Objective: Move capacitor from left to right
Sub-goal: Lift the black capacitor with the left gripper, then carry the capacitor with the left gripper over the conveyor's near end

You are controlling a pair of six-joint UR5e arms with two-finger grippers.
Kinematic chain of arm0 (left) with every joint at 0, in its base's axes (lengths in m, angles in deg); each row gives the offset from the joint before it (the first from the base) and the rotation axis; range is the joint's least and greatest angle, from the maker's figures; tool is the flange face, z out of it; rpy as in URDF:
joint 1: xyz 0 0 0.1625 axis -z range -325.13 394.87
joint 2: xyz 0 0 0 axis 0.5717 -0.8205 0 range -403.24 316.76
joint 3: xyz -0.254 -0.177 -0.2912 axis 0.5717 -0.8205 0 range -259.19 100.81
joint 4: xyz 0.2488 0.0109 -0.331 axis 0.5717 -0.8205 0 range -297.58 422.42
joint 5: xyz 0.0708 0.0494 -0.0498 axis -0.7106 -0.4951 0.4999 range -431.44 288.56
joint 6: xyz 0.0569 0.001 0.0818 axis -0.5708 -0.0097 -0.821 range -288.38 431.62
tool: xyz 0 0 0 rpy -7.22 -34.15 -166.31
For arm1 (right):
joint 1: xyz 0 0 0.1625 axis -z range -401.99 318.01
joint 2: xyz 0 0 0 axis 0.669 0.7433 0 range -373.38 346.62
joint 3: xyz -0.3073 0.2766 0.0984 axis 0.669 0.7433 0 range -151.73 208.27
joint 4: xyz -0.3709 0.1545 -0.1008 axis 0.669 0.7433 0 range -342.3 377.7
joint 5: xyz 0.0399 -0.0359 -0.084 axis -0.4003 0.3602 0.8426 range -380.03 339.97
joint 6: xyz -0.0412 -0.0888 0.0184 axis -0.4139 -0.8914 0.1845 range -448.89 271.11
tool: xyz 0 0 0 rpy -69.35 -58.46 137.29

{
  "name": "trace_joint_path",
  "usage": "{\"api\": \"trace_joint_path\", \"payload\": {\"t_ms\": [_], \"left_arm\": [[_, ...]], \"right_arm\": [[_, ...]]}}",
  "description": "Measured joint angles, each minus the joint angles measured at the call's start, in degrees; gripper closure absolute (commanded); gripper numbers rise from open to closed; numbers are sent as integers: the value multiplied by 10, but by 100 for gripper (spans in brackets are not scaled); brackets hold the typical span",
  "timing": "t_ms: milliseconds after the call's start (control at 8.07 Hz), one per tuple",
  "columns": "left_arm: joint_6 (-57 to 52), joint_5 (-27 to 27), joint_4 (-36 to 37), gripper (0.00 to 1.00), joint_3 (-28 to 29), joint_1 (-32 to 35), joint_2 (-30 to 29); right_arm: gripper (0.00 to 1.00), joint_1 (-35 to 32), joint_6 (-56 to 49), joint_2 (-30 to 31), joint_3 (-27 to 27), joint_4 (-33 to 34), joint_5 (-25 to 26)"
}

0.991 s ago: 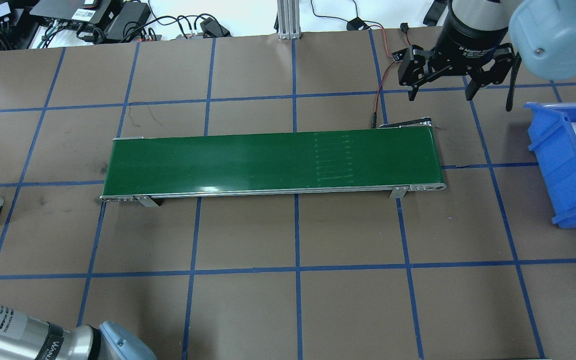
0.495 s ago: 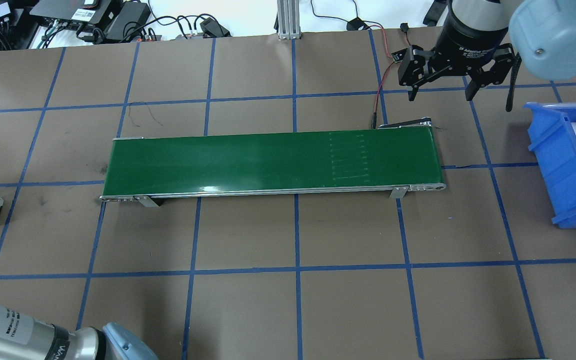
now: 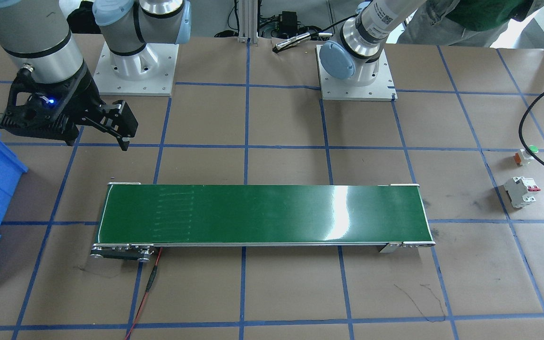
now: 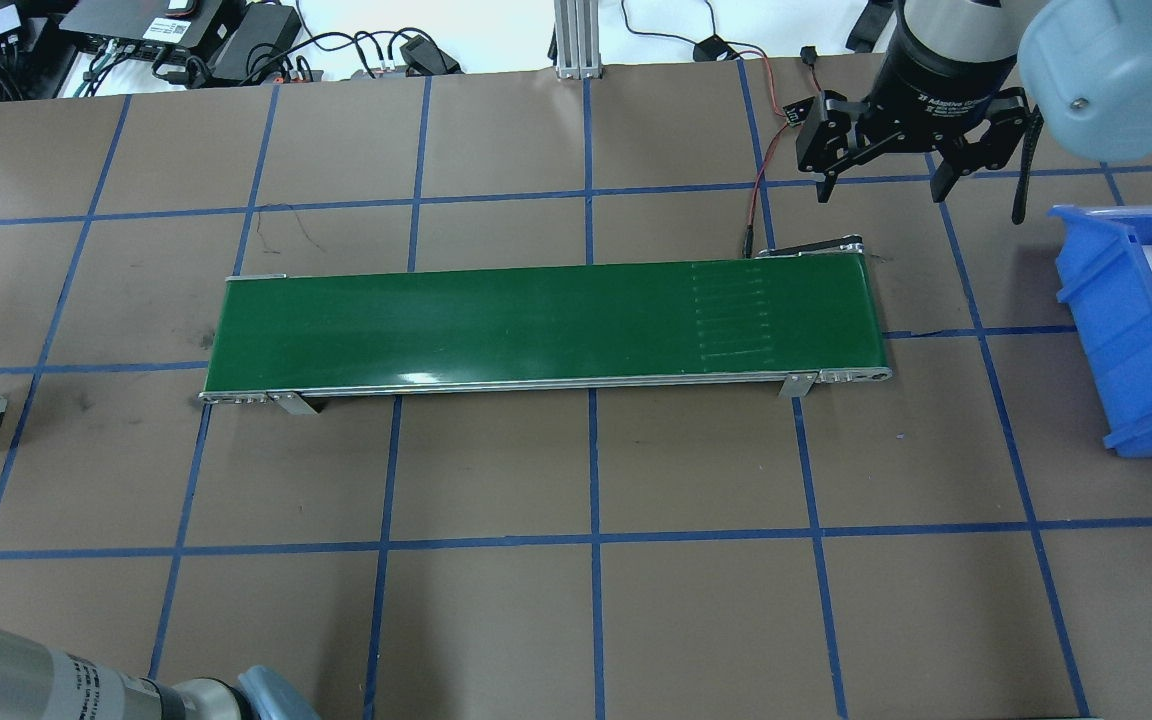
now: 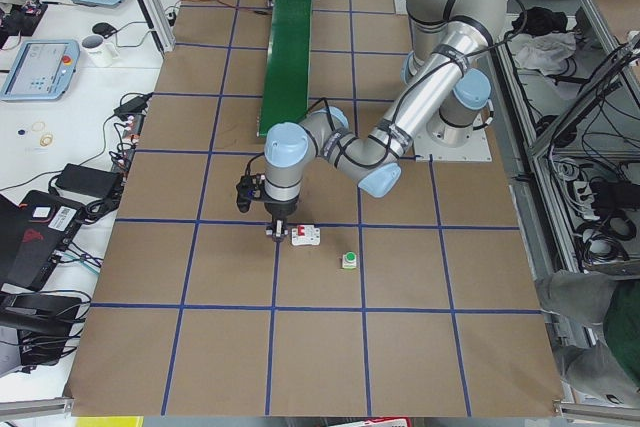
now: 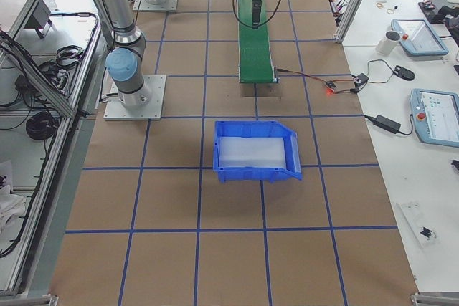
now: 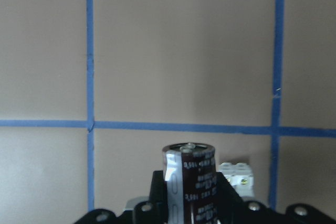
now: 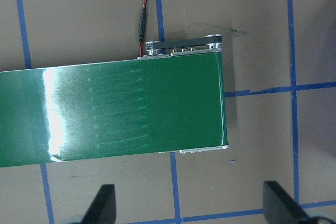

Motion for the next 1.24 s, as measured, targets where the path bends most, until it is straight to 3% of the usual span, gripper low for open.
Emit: {"api": "trace_joint_path", "payload": {"t_ms": [619,1239], "left_arm": [[257,-13,-67,63,0,176,32],[450,32,-178,61,-1,307,36]], "right_arm": [[0,0,0,0,0,0,0],[0,0,-1,0,0,0,1]]}}
